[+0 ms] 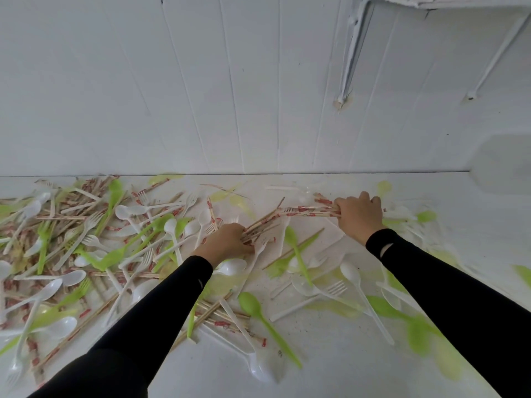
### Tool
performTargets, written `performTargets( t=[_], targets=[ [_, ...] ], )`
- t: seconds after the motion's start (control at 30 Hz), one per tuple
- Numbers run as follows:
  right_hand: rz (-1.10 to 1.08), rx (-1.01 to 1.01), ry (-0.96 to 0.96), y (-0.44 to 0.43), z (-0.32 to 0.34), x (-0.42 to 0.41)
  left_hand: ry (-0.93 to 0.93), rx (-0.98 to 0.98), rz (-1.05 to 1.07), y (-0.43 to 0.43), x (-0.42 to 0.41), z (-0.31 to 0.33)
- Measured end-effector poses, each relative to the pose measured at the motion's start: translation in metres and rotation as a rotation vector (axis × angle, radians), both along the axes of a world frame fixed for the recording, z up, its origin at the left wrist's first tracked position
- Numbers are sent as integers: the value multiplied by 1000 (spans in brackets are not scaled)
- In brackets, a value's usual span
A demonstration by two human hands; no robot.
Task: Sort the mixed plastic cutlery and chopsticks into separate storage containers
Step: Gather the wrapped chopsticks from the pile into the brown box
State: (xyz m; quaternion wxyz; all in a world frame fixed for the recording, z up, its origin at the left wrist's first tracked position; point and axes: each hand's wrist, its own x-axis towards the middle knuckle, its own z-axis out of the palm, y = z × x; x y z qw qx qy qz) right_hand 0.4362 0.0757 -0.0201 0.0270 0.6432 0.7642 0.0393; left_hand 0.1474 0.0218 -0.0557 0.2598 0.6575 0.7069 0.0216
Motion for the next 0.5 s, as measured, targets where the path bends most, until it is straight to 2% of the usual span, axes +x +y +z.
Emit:
performTargets(
  t=[0.13,0.2,0.23,0.37,0.5],
  targets=[
    [-39,38,-37,-2,-5,11,57,15,16,-1,6,6],
    [-49,16,17,-2,-7,15,55,46,37,-2,9,8],
    [-40,-3,88,-1,-7,16,47,81,61,-2,9,9],
    [110,-209,600,-8,2,14,-70,258,171,1,-1,22],
    [210,-278,769,-24,8,-2,-125,372,207,5,-7,38]
  ],
)
